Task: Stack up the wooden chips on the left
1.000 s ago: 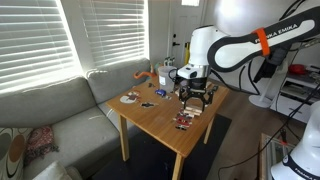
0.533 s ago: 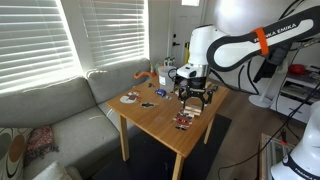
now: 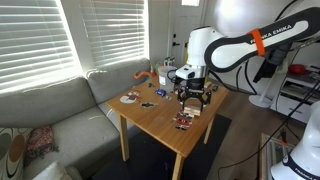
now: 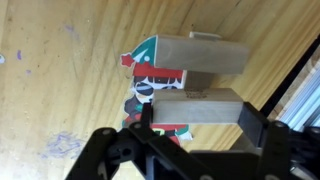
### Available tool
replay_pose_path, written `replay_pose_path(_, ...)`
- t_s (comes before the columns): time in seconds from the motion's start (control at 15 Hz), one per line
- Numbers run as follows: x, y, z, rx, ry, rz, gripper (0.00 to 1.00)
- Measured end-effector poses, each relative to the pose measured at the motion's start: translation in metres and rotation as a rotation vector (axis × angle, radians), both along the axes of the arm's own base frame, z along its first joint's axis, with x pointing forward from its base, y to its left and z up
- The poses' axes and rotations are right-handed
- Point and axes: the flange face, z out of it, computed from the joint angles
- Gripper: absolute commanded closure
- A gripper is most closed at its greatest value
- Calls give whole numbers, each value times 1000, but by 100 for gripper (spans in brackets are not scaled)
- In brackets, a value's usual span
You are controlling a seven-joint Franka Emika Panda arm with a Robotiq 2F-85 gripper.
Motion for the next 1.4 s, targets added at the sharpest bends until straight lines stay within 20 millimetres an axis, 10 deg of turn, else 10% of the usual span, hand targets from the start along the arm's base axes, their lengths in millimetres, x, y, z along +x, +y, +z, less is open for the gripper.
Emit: replay_pose_path(1.4,3,0,0,6,4,-12,0)
